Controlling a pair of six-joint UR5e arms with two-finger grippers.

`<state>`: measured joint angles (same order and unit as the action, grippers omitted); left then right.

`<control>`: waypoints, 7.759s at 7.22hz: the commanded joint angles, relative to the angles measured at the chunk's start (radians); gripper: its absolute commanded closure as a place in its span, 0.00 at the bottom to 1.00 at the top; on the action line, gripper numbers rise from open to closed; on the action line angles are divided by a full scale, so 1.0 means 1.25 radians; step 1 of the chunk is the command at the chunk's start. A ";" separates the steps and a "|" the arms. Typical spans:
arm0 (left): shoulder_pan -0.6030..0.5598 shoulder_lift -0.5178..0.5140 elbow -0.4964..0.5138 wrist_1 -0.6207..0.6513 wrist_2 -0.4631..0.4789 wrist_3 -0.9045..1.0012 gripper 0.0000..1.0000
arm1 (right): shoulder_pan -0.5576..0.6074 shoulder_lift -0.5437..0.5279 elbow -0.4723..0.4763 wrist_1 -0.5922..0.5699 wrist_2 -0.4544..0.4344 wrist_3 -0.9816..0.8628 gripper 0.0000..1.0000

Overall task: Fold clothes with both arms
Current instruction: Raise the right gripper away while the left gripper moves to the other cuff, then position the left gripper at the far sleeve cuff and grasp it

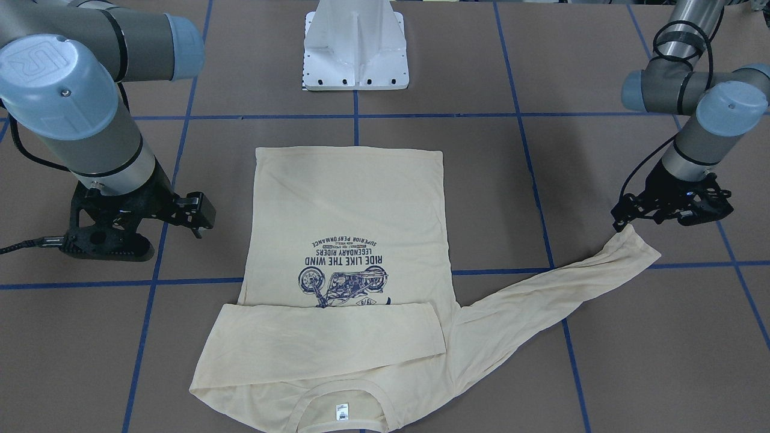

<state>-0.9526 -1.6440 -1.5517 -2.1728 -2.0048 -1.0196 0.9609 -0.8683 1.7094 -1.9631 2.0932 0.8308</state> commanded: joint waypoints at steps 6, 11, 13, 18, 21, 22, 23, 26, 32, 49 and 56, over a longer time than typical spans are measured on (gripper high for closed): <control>-0.002 -0.033 0.069 -0.002 0.032 0.056 0.19 | -0.001 -0.002 0.023 0.007 0.001 0.010 0.00; -0.010 -0.035 0.071 0.001 0.032 0.099 0.23 | -0.001 -0.004 0.029 0.006 0.001 0.010 0.00; -0.017 -0.035 0.069 -0.001 0.031 0.181 0.23 | -0.001 -0.004 0.029 0.006 0.001 0.010 0.00; -0.021 -0.060 0.101 -0.002 0.028 0.222 0.23 | -0.001 -0.004 0.028 0.006 0.001 0.010 0.00; -0.039 -0.060 0.101 -0.001 0.024 0.255 0.24 | 0.001 -0.002 0.030 0.005 0.001 0.010 0.00; -0.039 -0.060 0.103 -0.001 0.024 0.258 0.24 | 0.001 -0.002 0.033 0.002 0.002 0.010 0.00; -0.043 -0.060 0.105 -0.001 0.023 0.268 0.24 | 0.002 -0.002 0.033 0.002 0.002 0.010 0.00; -0.075 -0.060 0.127 -0.036 -0.059 0.309 0.24 | 0.004 -0.002 0.033 0.002 0.001 0.009 0.00; -0.069 -0.071 0.147 -0.061 -0.059 0.298 0.22 | 0.014 -0.002 0.033 0.000 0.002 0.009 0.00; -0.065 -0.091 0.185 -0.063 -0.066 0.300 0.35 | 0.031 -0.004 0.033 -0.002 0.003 0.002 0.00; -0.059 -0.097 0.190 -0.063 -0.068 0.299 0.33 | 0.036 -0.005 0.033 -0.003 0.003 0.000 0.00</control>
<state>-1.0298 -1.7650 -1.3156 -2.2519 -2.0893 -0.6457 1.0051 -0.8734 1.7502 -1.9672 2.0970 0.8314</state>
